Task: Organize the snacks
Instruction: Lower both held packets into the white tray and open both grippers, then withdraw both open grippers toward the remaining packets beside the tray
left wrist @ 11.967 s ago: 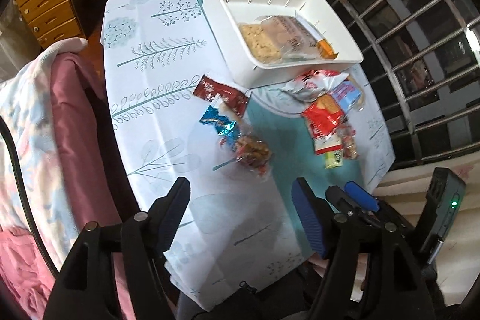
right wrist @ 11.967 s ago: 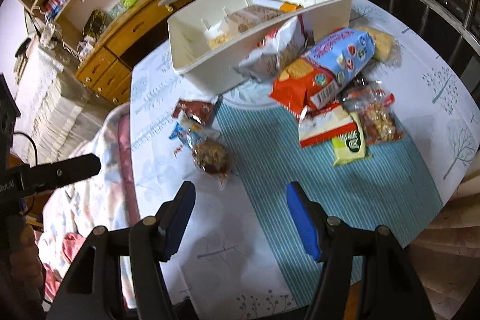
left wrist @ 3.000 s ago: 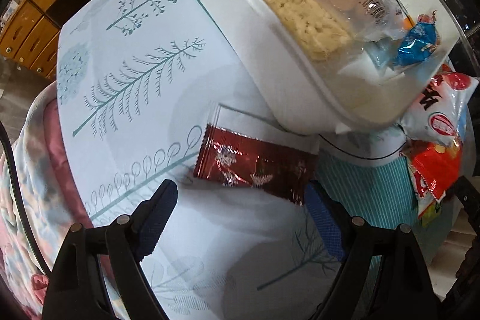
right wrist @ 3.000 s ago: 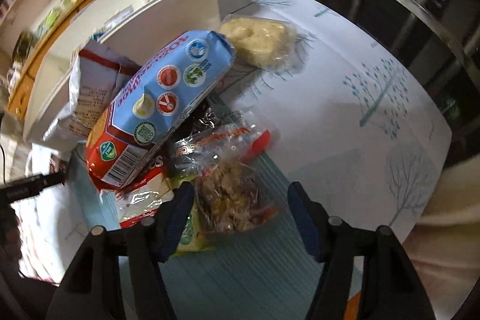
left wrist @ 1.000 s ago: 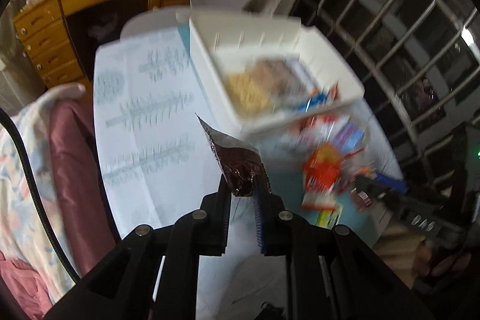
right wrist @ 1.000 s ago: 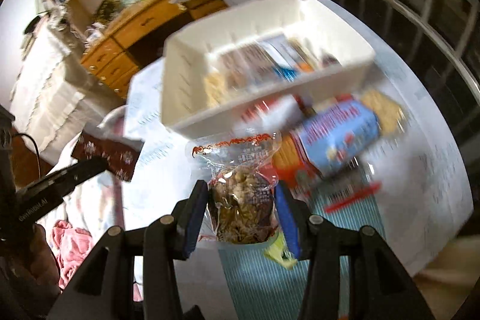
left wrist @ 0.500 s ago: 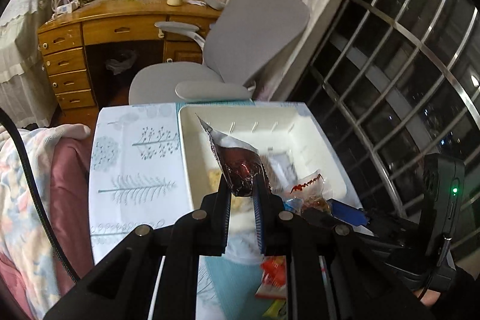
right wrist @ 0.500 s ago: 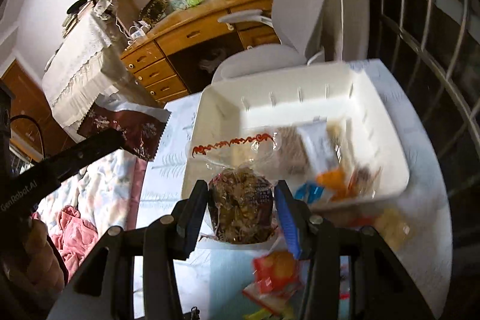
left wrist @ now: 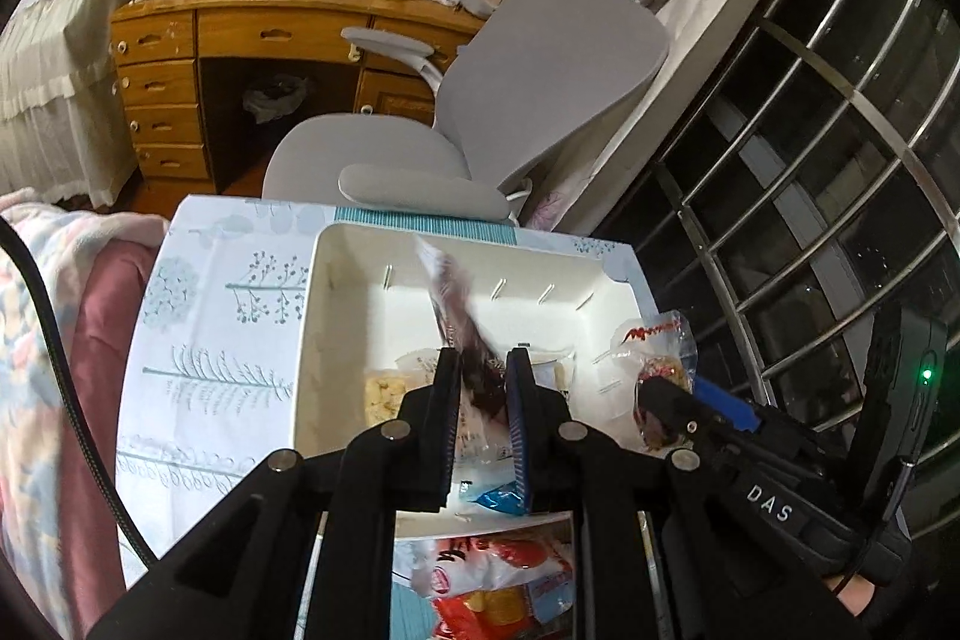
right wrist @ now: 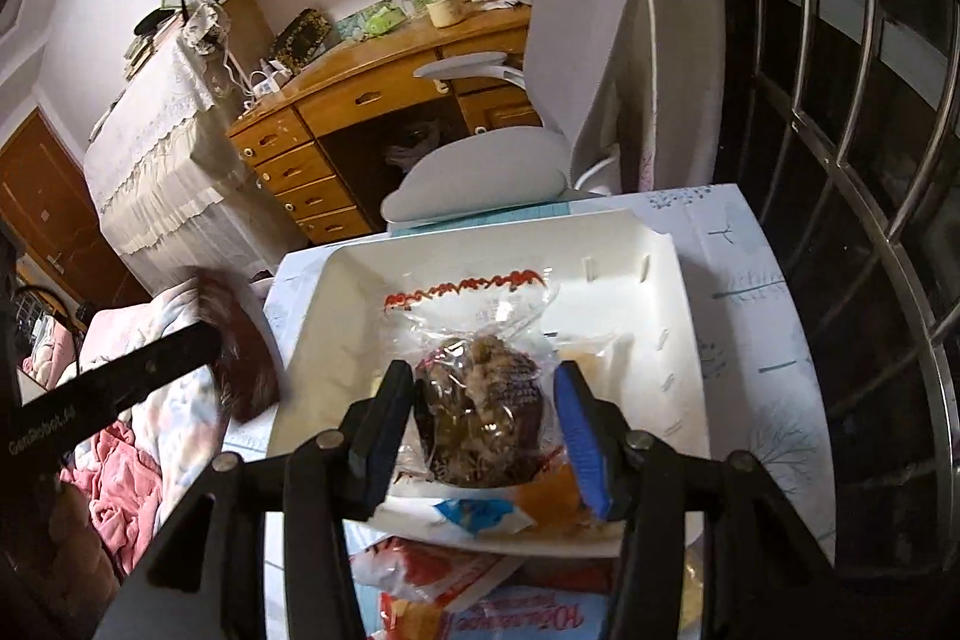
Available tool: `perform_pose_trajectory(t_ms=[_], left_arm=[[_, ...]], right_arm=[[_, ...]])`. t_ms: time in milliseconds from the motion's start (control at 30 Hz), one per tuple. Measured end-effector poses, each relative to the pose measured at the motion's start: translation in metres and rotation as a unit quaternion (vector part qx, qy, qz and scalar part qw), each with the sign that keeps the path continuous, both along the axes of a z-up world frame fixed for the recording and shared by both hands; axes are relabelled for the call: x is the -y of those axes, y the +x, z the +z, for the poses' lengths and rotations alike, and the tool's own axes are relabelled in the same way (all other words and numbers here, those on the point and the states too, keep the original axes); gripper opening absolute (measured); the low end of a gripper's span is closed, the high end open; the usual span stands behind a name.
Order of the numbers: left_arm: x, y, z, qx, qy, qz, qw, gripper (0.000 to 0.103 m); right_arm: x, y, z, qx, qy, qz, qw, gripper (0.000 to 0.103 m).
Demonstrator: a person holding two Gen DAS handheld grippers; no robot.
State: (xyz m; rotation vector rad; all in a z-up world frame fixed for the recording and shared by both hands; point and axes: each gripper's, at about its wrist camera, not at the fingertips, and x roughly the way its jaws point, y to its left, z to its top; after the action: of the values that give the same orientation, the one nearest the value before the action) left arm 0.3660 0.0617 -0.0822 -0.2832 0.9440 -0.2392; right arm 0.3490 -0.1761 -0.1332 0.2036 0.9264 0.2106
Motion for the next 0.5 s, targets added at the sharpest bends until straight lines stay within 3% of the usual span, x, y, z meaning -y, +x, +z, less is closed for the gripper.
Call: perform_pose_trajectory(t_ms=[33,100,167,200,300,500], left_arm=[[0.002,0.001,-0.002,-0.011,0.003,0.004,0.9999,0.018],[0.004,0.002,-0.006,-0.038,0.004,0.009,0.9992,0.036],[0.003,-0.002,-0.009,-0.051,0.000,0.016,0.9986,0.040],[0.002,-0.004,-0.010,-0.061,0.002,0.020,0.9980,0.047],[-0.002,-0.014,-0.010,-0.072,0.008,0.028,0.9970,0.052],[-0.018,-0.043,-0.004,-0.074,0.015,0.038,0.9964,0.061]], right_arm=[[0.002,0.003,-0.004,-0.009,-0.002,-0.002,1.000,0.054],[0.004,0.006,-0.011,-0.029,0.004,0.000,1.000,0.055],[0.004,0.004,-0.017,-0.042,0.009,0.000,0.999,0.057],[0.004,0.001,-0.018,-0.044,0.011,0.001,0.999,0.062],[0.002,-0.010,-0.018,-0.045,0.019,0.003,0.999,0.069],[-0.003,-0.038,-0.017,-0.051,0.016,-0.010,0.999,0.071]])
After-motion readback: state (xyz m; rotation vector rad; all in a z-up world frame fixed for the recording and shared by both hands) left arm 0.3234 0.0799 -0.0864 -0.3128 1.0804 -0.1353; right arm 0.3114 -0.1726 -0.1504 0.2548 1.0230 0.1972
